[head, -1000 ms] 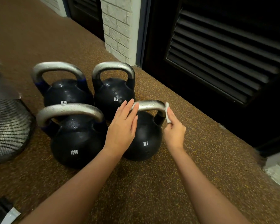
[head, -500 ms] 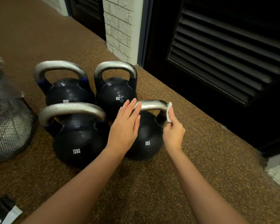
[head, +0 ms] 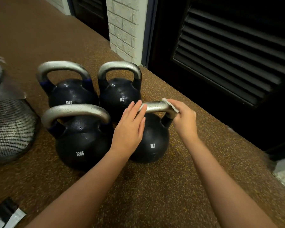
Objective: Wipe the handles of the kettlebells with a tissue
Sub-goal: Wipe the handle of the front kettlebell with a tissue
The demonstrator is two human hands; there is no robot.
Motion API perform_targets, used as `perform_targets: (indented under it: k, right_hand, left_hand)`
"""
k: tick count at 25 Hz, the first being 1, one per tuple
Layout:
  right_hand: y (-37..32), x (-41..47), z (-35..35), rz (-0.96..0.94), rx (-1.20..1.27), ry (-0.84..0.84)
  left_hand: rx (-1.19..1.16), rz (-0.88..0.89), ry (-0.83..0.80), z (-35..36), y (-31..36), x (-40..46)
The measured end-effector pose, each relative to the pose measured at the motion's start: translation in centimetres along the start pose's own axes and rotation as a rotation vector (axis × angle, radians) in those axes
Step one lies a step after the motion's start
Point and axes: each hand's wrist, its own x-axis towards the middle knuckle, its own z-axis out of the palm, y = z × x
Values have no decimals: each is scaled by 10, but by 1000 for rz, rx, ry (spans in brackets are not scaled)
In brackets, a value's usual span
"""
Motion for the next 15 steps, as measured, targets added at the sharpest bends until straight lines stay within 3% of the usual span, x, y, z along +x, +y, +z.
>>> perform_targets:
  k: [3,7,12,15]
  right_hand:
    - [7,-22,6,96,19,96]
    - [11,-26,14,324,56,64]
    - [0,-50,28,100,59,67]
    - [4,-59,36,267,104,98]
  left_hand:
    - [0,5,-2,0,0,1]
    - [6,-5,5,2,1,0]
    - [20,11,18,2,1,0]
    - [18,4,12,1,1,0]
